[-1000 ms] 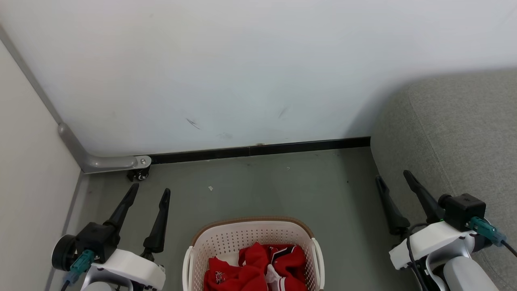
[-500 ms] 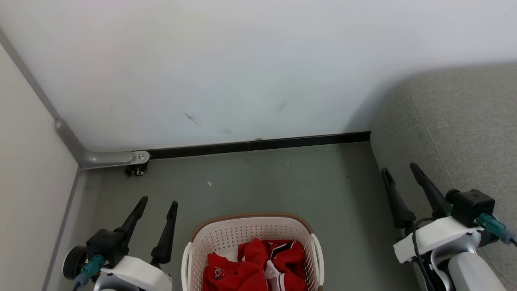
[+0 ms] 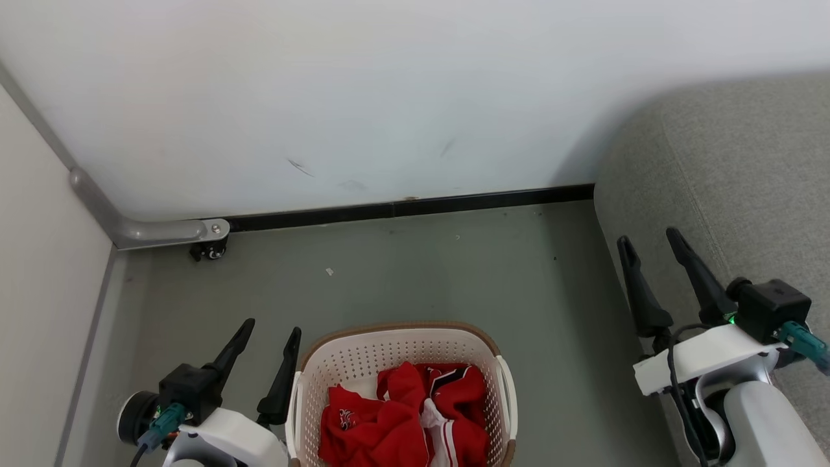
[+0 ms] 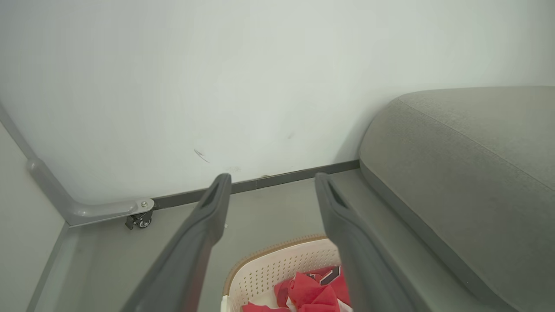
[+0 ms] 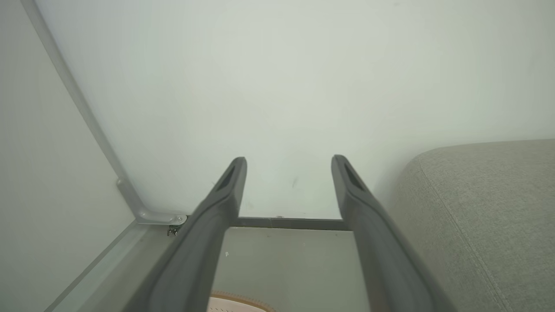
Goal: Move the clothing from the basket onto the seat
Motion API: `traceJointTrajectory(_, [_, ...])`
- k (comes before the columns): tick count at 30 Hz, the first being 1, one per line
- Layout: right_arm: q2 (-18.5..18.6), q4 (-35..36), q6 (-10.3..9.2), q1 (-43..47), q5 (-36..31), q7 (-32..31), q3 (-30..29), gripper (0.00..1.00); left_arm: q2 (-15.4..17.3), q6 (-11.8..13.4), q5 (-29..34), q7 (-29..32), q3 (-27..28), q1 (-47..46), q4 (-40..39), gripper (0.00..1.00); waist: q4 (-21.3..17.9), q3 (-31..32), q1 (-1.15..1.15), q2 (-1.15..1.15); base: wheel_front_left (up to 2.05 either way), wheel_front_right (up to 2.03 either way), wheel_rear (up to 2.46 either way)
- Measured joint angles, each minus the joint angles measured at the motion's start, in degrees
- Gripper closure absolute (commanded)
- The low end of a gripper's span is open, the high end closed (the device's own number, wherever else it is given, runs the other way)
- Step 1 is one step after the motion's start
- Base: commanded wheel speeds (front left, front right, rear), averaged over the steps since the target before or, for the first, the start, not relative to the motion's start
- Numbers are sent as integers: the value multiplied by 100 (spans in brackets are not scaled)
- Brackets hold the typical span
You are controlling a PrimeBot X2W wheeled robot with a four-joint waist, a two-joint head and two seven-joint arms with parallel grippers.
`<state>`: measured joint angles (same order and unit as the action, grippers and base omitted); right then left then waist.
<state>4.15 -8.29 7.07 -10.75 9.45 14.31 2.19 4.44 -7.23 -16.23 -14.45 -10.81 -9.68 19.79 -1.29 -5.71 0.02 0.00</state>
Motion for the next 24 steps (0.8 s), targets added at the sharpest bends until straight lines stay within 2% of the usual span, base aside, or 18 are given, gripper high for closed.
traceJointTrajectory(11, [-51,313,0,-230,2,7,-46,0,0,-4,-219,0,-452,-302,149,0,-76,-435,0,0,0,0,0])
traceJointTrajectory(24, [-66,611,0,-909,-20,8,365,0,-35,-4,-566,0,-853,-855,502,0,-174,-1146,0,0,0,0,0])
